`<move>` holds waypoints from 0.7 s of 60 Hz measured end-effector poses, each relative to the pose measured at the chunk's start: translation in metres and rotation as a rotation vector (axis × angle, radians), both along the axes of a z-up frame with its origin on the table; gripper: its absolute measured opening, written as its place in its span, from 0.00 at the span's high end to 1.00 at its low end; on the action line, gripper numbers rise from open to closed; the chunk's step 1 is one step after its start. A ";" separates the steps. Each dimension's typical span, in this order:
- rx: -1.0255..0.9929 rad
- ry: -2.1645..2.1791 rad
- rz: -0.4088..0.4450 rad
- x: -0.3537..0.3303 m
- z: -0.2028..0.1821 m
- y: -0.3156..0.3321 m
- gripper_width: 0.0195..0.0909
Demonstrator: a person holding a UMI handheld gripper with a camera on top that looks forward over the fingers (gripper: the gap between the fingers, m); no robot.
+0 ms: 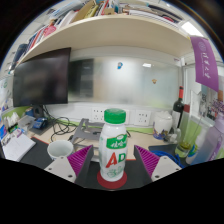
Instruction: Pour water
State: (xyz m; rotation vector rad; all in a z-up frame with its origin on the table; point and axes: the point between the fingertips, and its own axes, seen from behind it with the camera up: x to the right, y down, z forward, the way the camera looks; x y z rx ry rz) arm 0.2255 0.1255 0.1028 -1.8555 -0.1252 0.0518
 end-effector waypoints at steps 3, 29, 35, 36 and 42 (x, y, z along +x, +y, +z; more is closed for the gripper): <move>-0.022 -0.008 -0.027 0.003 0.000 -0.017 0.14; -0.047 -0.009 -0.176 -0.034 0.099 -0.127 0.13; -0.020 -0.021 -0.173 -0.042 0.118 -0.137 0.14; -0.018 -0.020 -0.174 -0.043 0.120 -0.138 0.14; -0.020 -0.017 -0.188 -0.046 0.124 -0.146 0.14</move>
